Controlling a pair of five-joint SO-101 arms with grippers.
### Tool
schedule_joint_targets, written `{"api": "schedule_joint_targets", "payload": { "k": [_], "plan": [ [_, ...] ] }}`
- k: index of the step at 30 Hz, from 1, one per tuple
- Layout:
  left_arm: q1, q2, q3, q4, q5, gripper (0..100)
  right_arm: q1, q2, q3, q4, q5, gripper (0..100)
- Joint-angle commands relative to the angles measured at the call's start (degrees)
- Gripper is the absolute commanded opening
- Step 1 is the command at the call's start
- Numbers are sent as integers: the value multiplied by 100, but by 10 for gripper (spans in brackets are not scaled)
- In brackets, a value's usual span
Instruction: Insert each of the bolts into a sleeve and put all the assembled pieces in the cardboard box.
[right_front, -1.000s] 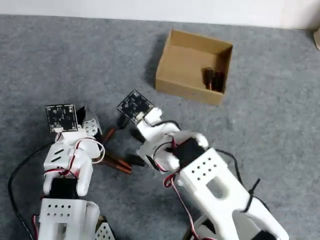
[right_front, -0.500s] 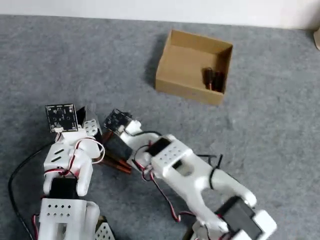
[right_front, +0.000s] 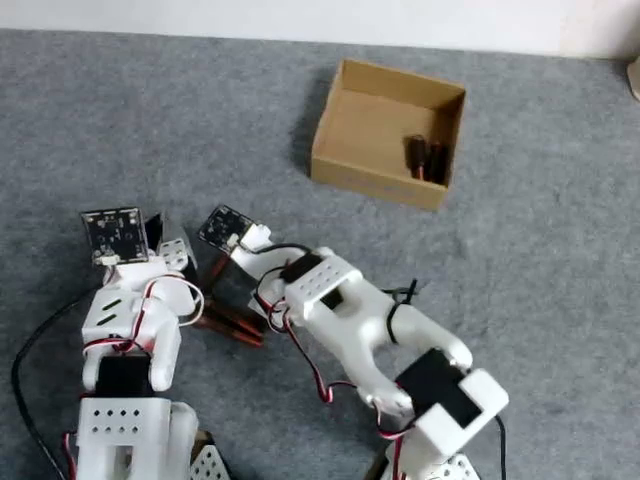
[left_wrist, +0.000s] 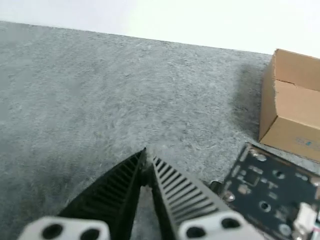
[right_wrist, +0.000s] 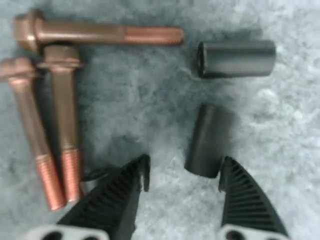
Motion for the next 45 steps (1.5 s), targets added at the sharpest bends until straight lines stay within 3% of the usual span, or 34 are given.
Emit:
{"api": "schedule_joint_targets", "payload": {
  "k": [1, 21, 23, 27, 39, 45],
  "plan": [
    [-84, -84, -268, 9, 44, 6, 101, 154, -136, -321, 70, 210],
    [-75, -84, -251, 18, 53, 6, 110, 585, -277, -646, 62, 208],
    [-75, -84, -251, 18, 53, 6, 110, 585, -277, -646, 62, 174],
    [-75, -84, -251, 18, 53, 6, 110, 585, -286, -646, 62, 0],
    [-75, -84, -268, 18, 53, 6, 268, 488, -259, -620, -378, 5],
    [-75, -84, -268, 18, 53, 6, 259, -716, 435, -549, -378, 5]
  ]
}}
